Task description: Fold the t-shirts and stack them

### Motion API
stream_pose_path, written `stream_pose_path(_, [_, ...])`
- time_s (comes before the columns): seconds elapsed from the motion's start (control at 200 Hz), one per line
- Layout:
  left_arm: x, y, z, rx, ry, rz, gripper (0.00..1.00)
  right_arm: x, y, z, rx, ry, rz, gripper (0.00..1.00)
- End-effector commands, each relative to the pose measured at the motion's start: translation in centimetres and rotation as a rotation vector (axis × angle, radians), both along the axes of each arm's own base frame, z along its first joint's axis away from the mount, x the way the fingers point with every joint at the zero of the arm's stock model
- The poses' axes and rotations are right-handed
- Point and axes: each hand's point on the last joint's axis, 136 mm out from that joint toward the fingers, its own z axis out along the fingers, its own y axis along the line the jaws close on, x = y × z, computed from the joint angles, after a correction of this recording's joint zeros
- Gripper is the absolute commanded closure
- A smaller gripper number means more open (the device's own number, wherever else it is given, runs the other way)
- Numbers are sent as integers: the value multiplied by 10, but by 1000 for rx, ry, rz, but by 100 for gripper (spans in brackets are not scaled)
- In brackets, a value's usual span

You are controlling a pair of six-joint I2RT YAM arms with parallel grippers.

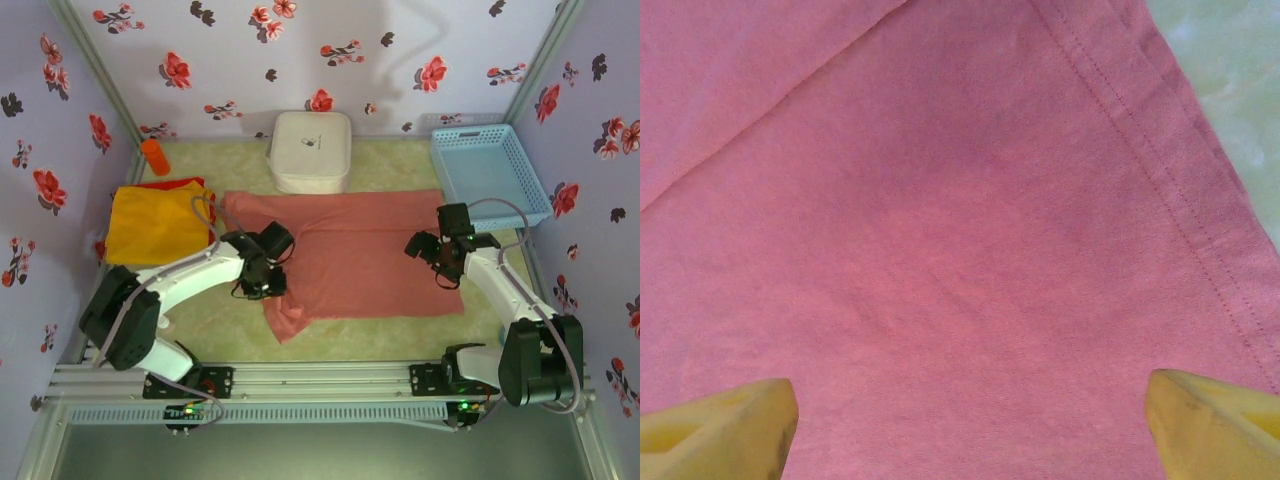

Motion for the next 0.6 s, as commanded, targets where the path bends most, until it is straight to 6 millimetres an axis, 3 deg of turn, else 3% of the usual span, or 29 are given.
stream_pose_path(0.0, [-33,15,-5,1,75,-6,65,2,0,-2,10,8,-6,10])
stream_pose_path(0.145, [-48,21,-19,-17,89,50,62,3,1,-5,22,9,-13,10])
stream_pose_path(0.46, [-40,-1,-45,-25,105,65,63,2,0,-4,8,15,1,10])
stream_pose_path(0.595, [-38,-13,-50,-19,111,51,68,2,1,-5,17,16,-1,10])
